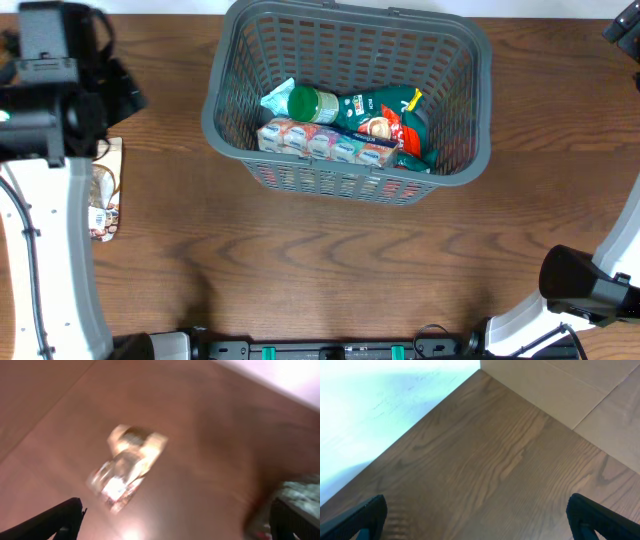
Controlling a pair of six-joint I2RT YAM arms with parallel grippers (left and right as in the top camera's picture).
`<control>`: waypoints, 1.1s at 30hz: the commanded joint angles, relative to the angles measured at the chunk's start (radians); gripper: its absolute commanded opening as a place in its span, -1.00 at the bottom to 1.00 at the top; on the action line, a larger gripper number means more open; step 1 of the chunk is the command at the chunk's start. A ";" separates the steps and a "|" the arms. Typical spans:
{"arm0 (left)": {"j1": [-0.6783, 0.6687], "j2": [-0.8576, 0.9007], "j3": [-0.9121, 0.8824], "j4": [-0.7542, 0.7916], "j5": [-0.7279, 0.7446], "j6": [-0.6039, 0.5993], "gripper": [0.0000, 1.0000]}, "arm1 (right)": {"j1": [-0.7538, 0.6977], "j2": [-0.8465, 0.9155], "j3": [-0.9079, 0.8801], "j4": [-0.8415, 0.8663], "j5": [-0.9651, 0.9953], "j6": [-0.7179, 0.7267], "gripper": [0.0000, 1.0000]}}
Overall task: Pack container
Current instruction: 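Lower the left gripper onto the PanTree snack bag and grasp it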
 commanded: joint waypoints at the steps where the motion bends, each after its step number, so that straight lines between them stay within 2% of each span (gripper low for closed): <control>1: 0.095 0.031 -0.069 -0.022 -0.038 -0.192 0.97 | -0.005 -0.002 0.012 -0.004 0.004 0.011 0.99; 6: 0.179 0.059 -0.198 0.011 -0.035 -0.218 0.97 | -0.005 -0.002 0.012 -0.004 0.004 0.011 0.99; 9: 0.218 0.068 -0.301 0.092 -0.035 -0.164 0.97 | -0.005 -0.002 0.012 -0.004 0.004 0.011 0.99; 18: 0.332 0.101 -0.579 0.373 -0.035 0.187 0.97 | -0.005 -0.002 0.012 -0.004 0.004 0.011 0.98; 28: 0.420 0.177 -0.590 0.516 -0.029 0.455 0.97 | -0.005 -0.002 0.012 -0.004 0.004 0.011 0.98; 31: 0.420 0.197 -0.590 0.553 0.075 0.612 0.97 | -0.005 -0.002 0.012 -0.004 0.004 0.011 0.99; 33: 0.420 0.214 -0.590 0.558 0.126 0.675 0.97 | -0.005 -0.002 0.012 -0.004 0.004 0.011 0.98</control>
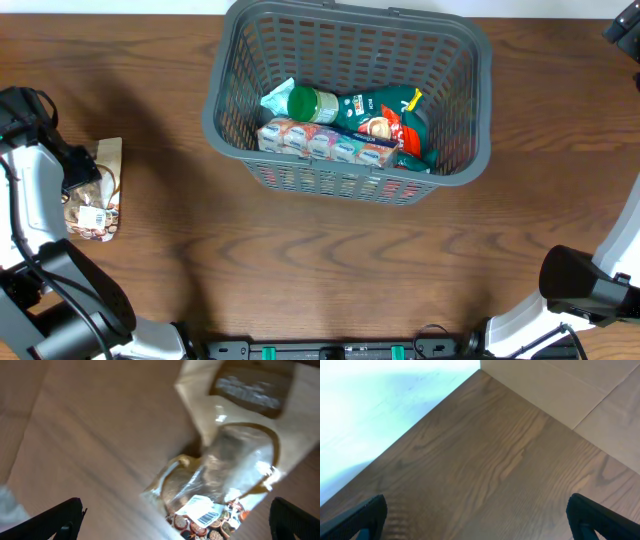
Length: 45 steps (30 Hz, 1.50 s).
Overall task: Pack container
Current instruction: 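Lower the left gripper onto the PanTree snack bag and grasp it, then carry the PanTree bag into the basket and release it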
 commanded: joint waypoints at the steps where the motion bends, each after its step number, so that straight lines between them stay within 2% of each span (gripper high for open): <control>1: 0.002 0.035 0.006 0.005 0.098 0.181 0.98 | -0.005 -0.002 0.012 -0.004 0.004 0.011 0.98; 4: 0.002 0.066 0.006 0.015 0.103 0.212 0.97 | -0.005 -0.002 0.012 -0.004 0.004 0.011 0.99; 25: 0.003 0.361 0.006 0.101 0.142 0.210 0.97 | -0.005 -0.002 0.012 -0.004 0.004 0.011 0.98; 26: 0.003 0.379 0.006 0.101 0.162 0.210 0.86 | -0.005 -0.002 0.012 -0.004 0.004 0.011 0.98; 27: 0.003 0.392 0.006 0.101 0.186 0.210 0.59 | -0.005 -0.002 0.012 -0.004 0.004 0.011 0.98; 28: 0.003 0.405 0.006 0.101 0.213 0.210 0.16 | -0.005 -0.002 0.012 -0.004 0.004 0.011 0.98; 29: 0.003 0.414 0.006 0.101 0.234 0.209 -0.41 | -0.005 -0.002 0.012 -0.004 0.004 0.011 0.99; 30: 0.003 0.420 0.006 0.100 0.257 0.208 -0.82 | -0.005 -0.002 0.012 -0.004 0.004 0.011 0.98; 31: 0.003 0.422 0.006 0.097 0.273 0.208 -0.89 | -0.005 -0.002 0.012 -0.004 0.004 0.011 0.98; 39: 0.000 0.383 0.029 0.029 0.299 0.206 -0.89 | -0.005 -0.002 0.012 -0.004 0.004 0.011 0.98; 43: 0.000 0.292 0.081 0.026 0.302 0.095 -0.89 | -0.005 -0.002 0.012 -0.004 0.004 0.011 0.98; 45: 0.000 0.232 0.118 0.029 0.344 0.083 -0.89 | -0.005 -0.002 0.012 -0.004 0.004 0.011 0.98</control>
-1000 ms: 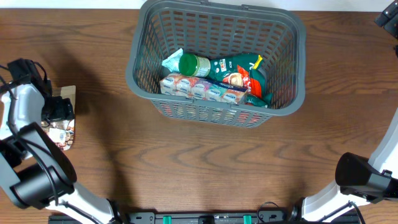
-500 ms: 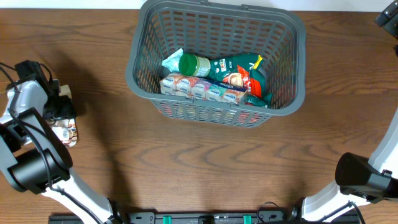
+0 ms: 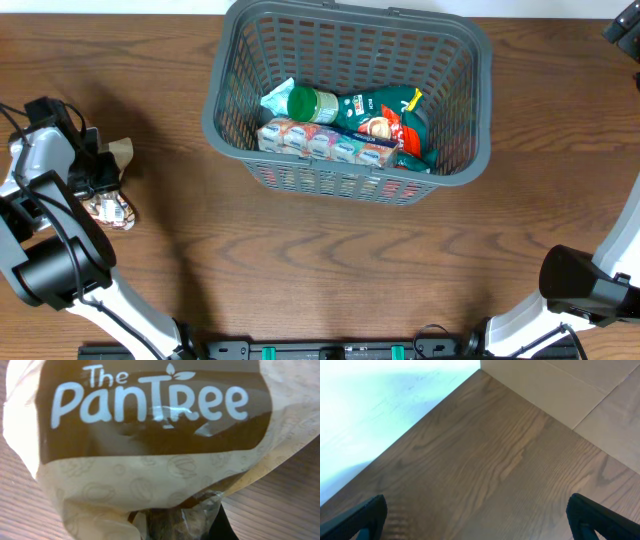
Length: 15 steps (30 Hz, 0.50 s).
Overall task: Pack container
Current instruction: 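Carry the PanTree bag into the basket and release it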
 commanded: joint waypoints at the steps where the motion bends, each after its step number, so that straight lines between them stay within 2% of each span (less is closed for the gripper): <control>1: 0.001 -0.117 0.079 0.003 0.102 -0.063 -0.91 | -0.005 -0.002 0.012 -0.004 0.004 0.011 0.99; 5: 0.001 -0.263 0.181 0.026 0.302 -0.069 -0.88 | -0.005 -0.002 0.012 -0.004 0.004 0.011 0.98; 10: -0.039 -0.442 0.290 0.129 0.656 -0.124 -0.89 | -0.005 -0.002 0.012 -0.004 0.004 0.011 0.99; 13: -0.118 -0.529 0.322 0.225 0.777 -0.124 -0.89 | -0.005 -0.002 0.012 -0.004 0.004 0.011 0.98; 15: -0.197 -0.579 0.323 0.303 0.807 -0.123 -0.89 | -0.005 -0.002 0.012 -0.005 0.004 0.011 0.98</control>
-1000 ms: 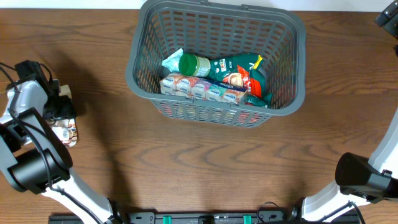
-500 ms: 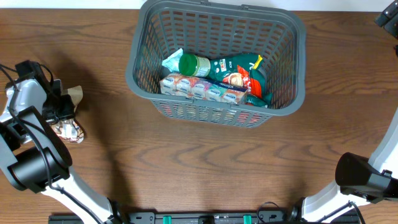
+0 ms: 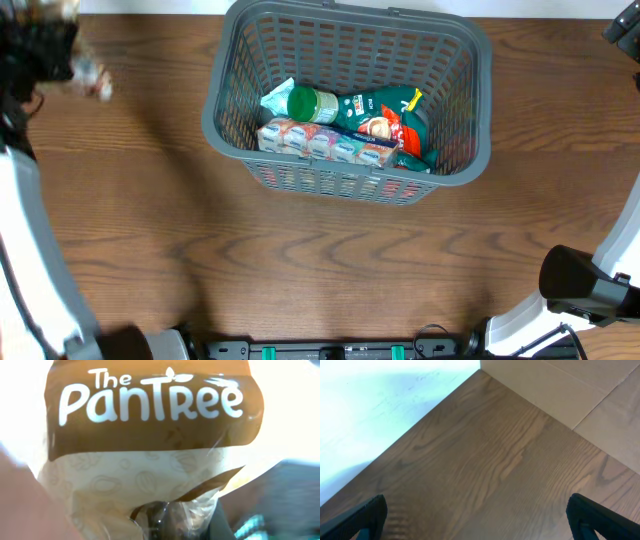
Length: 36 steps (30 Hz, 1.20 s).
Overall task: Pack container
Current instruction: 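Carry the PanTree bag into the basket and release it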
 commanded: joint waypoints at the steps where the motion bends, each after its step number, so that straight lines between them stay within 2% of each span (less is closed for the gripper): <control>1: -0.130 -0.063 0.005 0.066 0.192 -0.019 -0.89 | -0.005 -0.002 0.012 -0.004 0.004 0.011 0.98; 6: -0.358 -0.098 0.005 0.168 0.191 -0.019 -0.89 | -0.005 -0.002 0.012 -0.005 0.004 0.011 0.99; 14: -0.624 0.011 0.005 0.138 0.190 0.031 -0.88 | -0.005 -0.002 0.012 -0.004 0.004 0.011 0.99; 21: -0.768 0.182 0.005 0.049 0.190 0.076 -0.89 | -0.005 -0.002 0.012 -0.004 0.004 0.010 0.99; 28: -0.871 0.336 0.005 -0.036 0.125 0.125 -0.89 | -0.005 -0.002 0.012 -0.004 0.004 0.010 0.99; 36: -0.925 0.420 0.005 -0.074 0.061 0.128 -0.89 | -0.005 -0.002 0.012 -0.004 0.004 0.010 0.99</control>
